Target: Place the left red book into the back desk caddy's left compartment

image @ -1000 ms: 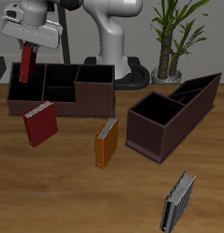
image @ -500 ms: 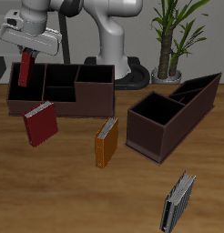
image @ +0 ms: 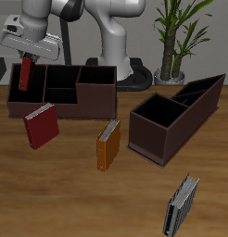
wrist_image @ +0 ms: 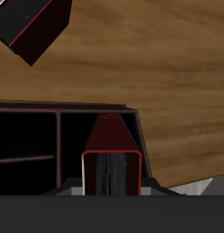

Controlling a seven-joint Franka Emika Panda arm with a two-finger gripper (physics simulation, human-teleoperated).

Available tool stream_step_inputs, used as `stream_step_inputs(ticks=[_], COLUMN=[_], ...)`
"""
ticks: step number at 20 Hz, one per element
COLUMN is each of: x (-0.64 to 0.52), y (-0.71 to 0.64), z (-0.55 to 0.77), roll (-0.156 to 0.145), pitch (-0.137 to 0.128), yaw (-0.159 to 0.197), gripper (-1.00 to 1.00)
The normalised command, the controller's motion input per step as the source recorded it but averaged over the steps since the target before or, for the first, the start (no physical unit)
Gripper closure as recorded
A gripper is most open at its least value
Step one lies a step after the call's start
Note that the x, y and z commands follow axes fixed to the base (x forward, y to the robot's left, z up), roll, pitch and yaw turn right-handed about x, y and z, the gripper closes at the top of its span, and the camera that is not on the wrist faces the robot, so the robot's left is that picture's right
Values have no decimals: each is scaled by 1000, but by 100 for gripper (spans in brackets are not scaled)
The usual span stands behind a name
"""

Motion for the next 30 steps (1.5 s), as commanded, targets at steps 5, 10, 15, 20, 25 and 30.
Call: stream_step_inputs(ticks=[5,10,15,20,25,30], x=[28,43,2,-57,-103,-28], y=[-6,14,-15,-21,19,47], z=[7,-126,-117,-95,-179,-164], roll=[-1,0,7,-5,9,6], pitch=[10,27,12,10,13,14], yaw=[-7,-2,-3,8,10,-4], gripper=[100,100,100,100,100,100])
